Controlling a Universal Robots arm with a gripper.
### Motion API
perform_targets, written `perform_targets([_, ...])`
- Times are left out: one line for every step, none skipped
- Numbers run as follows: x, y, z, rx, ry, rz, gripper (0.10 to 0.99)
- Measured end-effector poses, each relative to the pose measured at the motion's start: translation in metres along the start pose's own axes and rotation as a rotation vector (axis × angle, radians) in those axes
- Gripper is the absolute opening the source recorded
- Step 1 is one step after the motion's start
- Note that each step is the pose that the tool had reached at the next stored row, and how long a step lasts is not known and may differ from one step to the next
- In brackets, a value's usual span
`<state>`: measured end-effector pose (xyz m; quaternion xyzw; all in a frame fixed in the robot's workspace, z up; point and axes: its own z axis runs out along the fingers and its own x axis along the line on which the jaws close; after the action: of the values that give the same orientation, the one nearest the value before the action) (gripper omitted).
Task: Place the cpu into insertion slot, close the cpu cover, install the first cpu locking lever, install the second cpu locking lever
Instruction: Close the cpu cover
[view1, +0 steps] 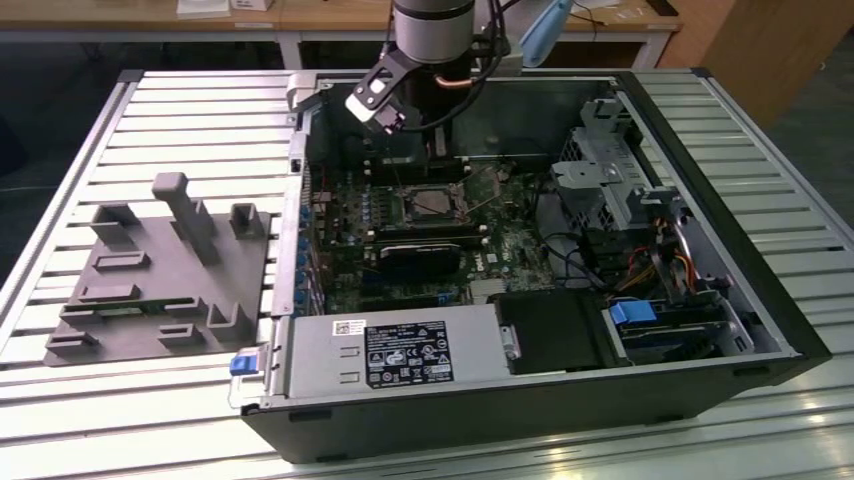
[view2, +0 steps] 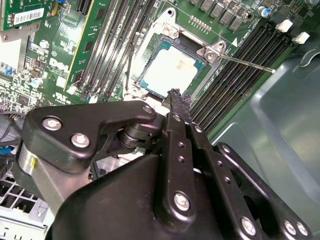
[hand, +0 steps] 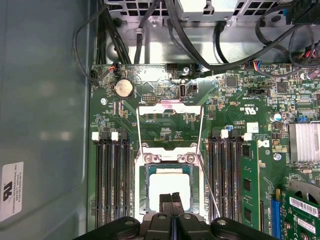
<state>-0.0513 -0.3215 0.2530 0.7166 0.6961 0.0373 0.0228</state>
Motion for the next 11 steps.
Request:
perform_targets([0.0001,0.0001,-0.0009,0.000,0.0002,0.000,0.106])
perform_targets([0.0001,0.0002,-0.0022,0.000,0.0004,0.000,0.106])
perform_targets([0.0001,0.0003,-0.0037,0.000,0.0002,0.000,0.106])
perform_targets([0.0002,0.0004,-0.0047,0.000,0.0004,0.000,0.106])
perform_targets([0.0002,0.0004,-0.0048,0.000,0.0006,0.000,0.106])
perform_targets([0.0002,0.0005,-0.0048,0.000,0.0006,0.000,0.106])
perform_targets([0.0002,0.0005,-0.0048,0.000,0.0006,0.000,0.106])
perform_targets([0.0002,0.0005,-0.0049,0.000,0.0006,0.000,0.106])
perform_targets([0.0002,0.0005,-0.0049,0.000,0.0005,0.000,0.106])
perform_targets([0.0002,0.0009,-0.0050,0.000,0.0003,0.000,0.106])
perform_targets([0.0002,0.0019,-0.0049,0.000,0.0002,0.000,0.106])
